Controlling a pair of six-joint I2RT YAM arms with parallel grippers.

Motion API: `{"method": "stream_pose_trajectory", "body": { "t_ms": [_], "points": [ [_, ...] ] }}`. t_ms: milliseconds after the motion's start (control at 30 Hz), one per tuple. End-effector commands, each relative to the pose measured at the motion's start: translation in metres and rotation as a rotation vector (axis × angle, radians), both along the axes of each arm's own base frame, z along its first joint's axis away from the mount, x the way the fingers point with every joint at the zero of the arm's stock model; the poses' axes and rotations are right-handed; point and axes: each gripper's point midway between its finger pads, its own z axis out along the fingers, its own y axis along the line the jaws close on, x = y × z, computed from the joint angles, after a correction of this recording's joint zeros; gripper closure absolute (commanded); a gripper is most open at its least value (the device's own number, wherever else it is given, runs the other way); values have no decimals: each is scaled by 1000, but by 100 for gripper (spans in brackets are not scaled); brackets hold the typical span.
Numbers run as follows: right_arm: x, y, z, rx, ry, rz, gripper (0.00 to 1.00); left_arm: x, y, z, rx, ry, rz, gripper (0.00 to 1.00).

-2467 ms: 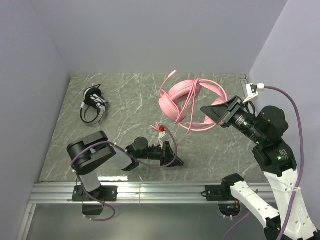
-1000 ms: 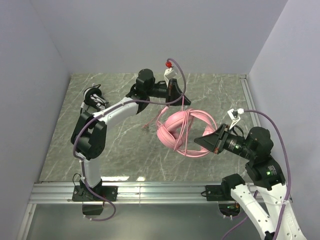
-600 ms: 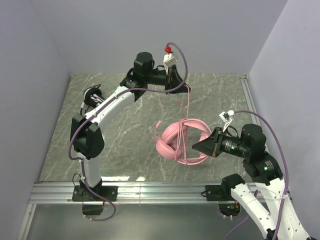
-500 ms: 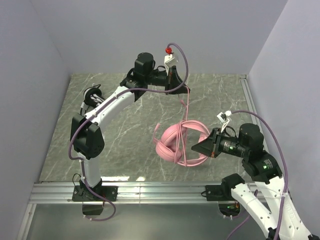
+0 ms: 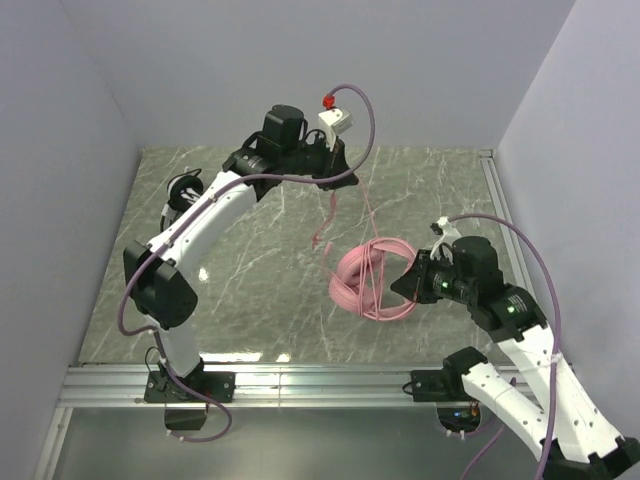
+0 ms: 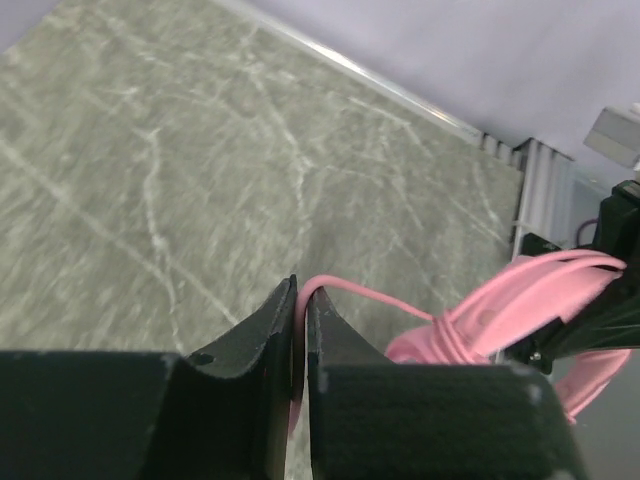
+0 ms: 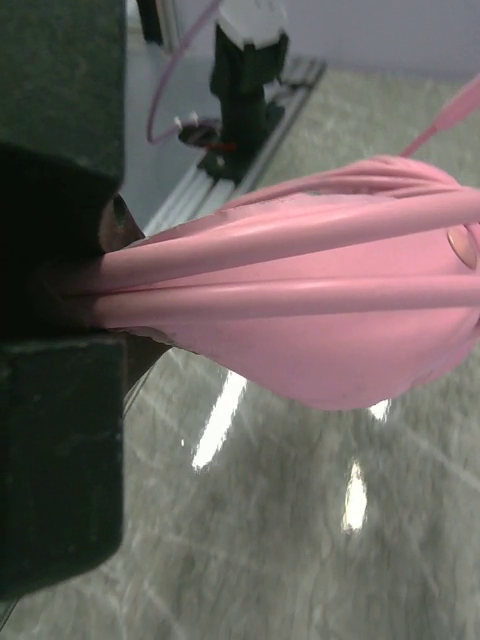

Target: Wrap the headphones

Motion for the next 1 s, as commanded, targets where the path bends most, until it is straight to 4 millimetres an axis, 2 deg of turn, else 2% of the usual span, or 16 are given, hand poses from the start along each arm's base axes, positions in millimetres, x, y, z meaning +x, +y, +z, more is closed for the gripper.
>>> {"method": "stream_pose_trajectory", "body": {
  "t_ms": [0,200,233,367,500,633,767,867,900,933,967],
  "points": [
    [6,-10,-10,-93,10,-38,100,-1,26,50,21,-133,133,86],
    [24,-18,-16,-184,11,-116,100,-19,23,29,199,-89,155,86],
    [28,-20,-17,-201,8,-136,100,-29,21,28,216,-61,144,86],
    [44,-25,-25,-268,10,-200,100,-45,17,16,231,39,119,83],
    [58,-33,-22,-315,-9,-261,100,-53,29,-2,290,33,167,84],
    [66,-35,-18,-333,-17,-286,100,-63,31,-18,287,70,159,85],
    [70,-35,-14,-349,-23,-282,100,-64,29,-38,261,90,177,83],
    [68,-37,-6,-349,-35,-284,100,-56,32,-59,266,99,226,75],
    [68,-37,-4,-347,-38,-285,100,-55,33,-74,281,129,235,72],
    [67,-38,-1,-342,-42,-286,100,-47,34,-77,269,132,248,67],
    [64,-38,1,-341,-43,-281,100,-48,31,-81,253,147,225,65]
  ]
}}
